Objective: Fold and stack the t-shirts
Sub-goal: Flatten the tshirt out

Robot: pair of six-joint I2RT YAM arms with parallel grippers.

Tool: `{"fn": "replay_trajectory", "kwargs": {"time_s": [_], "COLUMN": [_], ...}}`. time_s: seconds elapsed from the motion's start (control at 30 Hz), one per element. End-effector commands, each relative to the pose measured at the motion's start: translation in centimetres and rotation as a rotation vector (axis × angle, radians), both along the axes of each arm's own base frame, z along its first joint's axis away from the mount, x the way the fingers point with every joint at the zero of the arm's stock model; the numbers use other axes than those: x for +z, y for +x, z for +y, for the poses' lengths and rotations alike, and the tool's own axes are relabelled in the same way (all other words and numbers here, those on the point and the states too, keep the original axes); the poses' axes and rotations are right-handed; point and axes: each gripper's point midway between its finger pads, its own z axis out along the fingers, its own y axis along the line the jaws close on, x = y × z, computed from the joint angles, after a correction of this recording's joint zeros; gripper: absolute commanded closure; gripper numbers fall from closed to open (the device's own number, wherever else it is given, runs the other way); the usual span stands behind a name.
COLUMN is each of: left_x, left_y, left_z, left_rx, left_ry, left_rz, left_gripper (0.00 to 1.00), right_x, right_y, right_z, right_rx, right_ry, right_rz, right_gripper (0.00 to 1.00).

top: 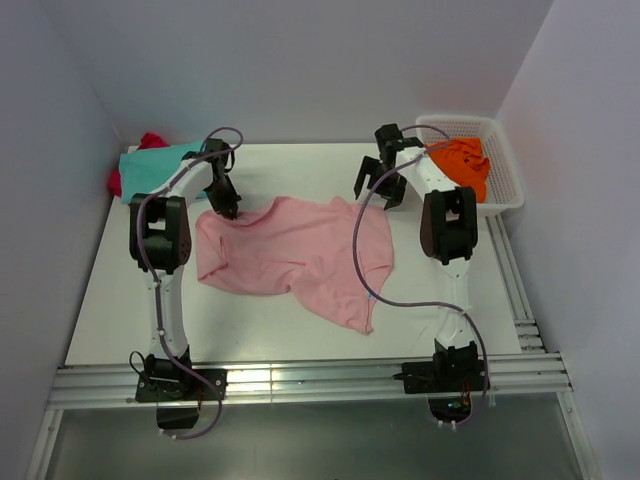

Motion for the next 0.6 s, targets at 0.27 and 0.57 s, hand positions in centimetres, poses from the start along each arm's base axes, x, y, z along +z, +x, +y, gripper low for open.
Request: {"fn": "replay_trajectory", "kwargs": {"time_s": [0.27,0.57], "left_x": [2.3,2.3], "left_y": [-0.6,-0.5], "left_z": [0.5,0.7], "left_rx": [-0.040,-0.023], "left_ry": [0.000,-0.013], "left_rz": [-0.022,-0.033], "left_gripper": [1.00,1.00], "right_x": [-2.1,-1.7], "right_y": [-0.7,-2.2], "right_z": [4.7,7.1], "right_rx": [0.036,0.091], "right_ry": [0.054,0.074], "right_rz": [0.010,0.019], "right_gripper": [0.09,0.99]}}
